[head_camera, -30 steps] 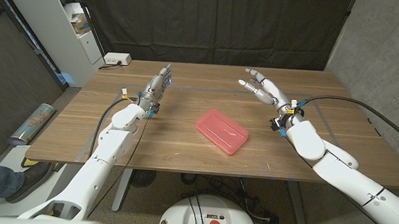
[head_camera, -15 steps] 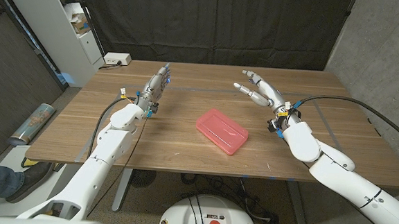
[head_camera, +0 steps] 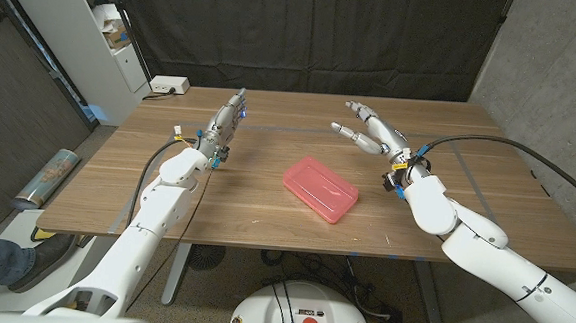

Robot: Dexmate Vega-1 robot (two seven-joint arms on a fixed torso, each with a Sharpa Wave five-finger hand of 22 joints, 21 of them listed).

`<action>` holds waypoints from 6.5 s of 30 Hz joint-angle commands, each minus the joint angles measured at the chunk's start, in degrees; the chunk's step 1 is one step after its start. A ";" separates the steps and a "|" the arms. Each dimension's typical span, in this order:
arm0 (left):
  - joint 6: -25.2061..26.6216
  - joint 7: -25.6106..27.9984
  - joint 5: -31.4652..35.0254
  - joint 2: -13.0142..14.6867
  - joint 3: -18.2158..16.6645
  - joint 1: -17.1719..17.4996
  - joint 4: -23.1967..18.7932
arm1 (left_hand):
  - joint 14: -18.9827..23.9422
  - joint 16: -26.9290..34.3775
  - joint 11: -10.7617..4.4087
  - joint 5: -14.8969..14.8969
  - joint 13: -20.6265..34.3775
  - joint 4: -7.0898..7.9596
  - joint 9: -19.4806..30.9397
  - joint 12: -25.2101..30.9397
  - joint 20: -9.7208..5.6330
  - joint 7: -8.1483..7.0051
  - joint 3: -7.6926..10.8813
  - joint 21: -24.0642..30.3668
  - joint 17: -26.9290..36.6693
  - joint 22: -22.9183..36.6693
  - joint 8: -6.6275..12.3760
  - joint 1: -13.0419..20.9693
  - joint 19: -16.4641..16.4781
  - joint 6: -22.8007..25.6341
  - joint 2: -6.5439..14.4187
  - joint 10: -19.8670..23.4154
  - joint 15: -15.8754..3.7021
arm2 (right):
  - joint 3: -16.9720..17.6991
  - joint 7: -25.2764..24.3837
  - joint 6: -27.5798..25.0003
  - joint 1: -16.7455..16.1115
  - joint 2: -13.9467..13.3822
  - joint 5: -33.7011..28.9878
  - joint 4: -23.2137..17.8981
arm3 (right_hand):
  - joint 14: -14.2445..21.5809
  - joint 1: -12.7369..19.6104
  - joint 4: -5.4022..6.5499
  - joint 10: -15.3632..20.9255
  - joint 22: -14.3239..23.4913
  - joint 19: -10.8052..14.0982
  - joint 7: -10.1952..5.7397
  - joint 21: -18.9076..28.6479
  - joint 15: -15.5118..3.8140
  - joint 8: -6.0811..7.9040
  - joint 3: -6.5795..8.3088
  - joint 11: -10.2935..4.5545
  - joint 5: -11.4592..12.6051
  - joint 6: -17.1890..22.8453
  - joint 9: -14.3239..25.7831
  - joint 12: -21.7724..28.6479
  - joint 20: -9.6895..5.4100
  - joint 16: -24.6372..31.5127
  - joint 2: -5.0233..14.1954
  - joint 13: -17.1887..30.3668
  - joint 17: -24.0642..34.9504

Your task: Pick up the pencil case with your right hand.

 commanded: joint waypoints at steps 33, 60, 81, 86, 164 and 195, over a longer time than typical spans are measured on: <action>-0.89 -0.75 0.33 -0.53 0.31 -1.15 2.12 | -2.17 -0.13 0.36 -0.42 0.21 -0.64 0.20 -0.14 0.58 -0.65 -0.06 0.00 0.10 0.20 0.00 0.90 -2.57 0.21 0.25 -0.31 0.47 | -3.41 3.63 -7.43 -0.64 -1.43 -6.12 -5.70 | 0.18 1.79 -1.37 -0.93 0.07 0.55 0.01 0.29 2.57 -0.34 -0.32 1.55 0.78 -1.59 0.24 -0.07 2.12 0.11 -1.15 0.22 0.12; -1.71 -1.92 0.32 -1.21 -0.03 -2.91 4.82 | -2.07 -0.08 0.73 -0.62 0.21 -0.82 0.21 -0.14 0.90 -1.04 -0.21 0.01 0.12 0.21 -0.17 1.16 -2.66 -0.40 0.44 -0.32 0.87 | -6.45 9.69 -14.05 2.13 -1.42 -10.42 -9.06 | -0.51 3.83 -2.81 -3.19 0.07 0.17 -0.04 0.15 6.58 -0.74 -0.95 3.74 1.63 -4.93 0.23 -0.38 6.51 -0.13 -2.49 0.22 0.07; -1.08 -2.43 0.14 -1.28 -0.25 -2.83 4.97 | -2.02 -0.07 0.75 -0.75 0.21 -0.92 0.21 -0.13 1.59 -1.19 -0.31 0.02 0.13 0.22 -0.10 1.30 -2.70 -0.31 0.56 -0.28 0.85 | -9.90 18.44 -23.20 5.36 -1.85 -13.81 -12.79 | -1.67 3.84 -2.93 -5.65 0.14 -0.14 -2.03 0.14 8.20 -0.99 -2.21 4.55 2.06 -8.18 0.25 -0.56 11.01 -0.30 -3.55 0.22 0.11; -1.09 -1.96 0.38 -1.33 -0.26 -2.56 4.49 | -2.09 -0.09 0.73 -0.79 0.21 -0.94 0.21 -0.17 1.88 -1.21 -0.35 -0.01 0.14 0.22 -0.13 1.33 -2.81 -0.40 0.58 -0.41 0.85 | -10.66 20.34 -25.14 6.08 -2.18 -14.52 -13.81 | -2.26 3.71 -2.87 -6.88 0.20 0.07 -1.89 0.22 8.63 -1.05 -2.57 4.78 2.11 -9.15 0.26 -0.76 11.29 -0.43 -3.72 0.21 0.09; -1.36 -2.28 0.31 -1.70 0.01 -2.55 5.22 | -1.98 -0.04 1.90 -1.55 0.22 -0.98 0.22 -0.03 2.06 -1.48 -0.90 0.05 0.16 0.28 -0.01 1.27 -3.19 -0.23 1.15 -0.04 1.96 | -22.32 38.65 -36.92 8.83 6.43 -40.30 -12.26 | -7.32 4.01 -3.03 -13.13 0.41 -1.73 -0.63 -0.24 9.15 -1.04 -5.79 5.88 3.11 -18.09 0.29 -0.56 11.62 -0.70 -4.84 0.14 0.04; -1.39 -2.98 1.02 -2.73 0.23 -4.79 8.42 | -1.89 -0.02 1.89 -1.84 0.21 -0.97 0.22 -0.04 2.28 -1.56 -1.08 0.05 0.16 0.28 -0.01 1.20 -3.32 -0.14 1.34 -0.01 2.04 | -23.83 45.22 -38.48 7.25 12.98 -52.69 -8.41 | -7.17 3.73 -2.90 -14.21 0.51 -2.14 1.04 0.00 9.28 -0.67 -7.45 7.25 3.22 -20.25 0.32 -0.40 11.62 -0.16 -5.04 0.13 0.08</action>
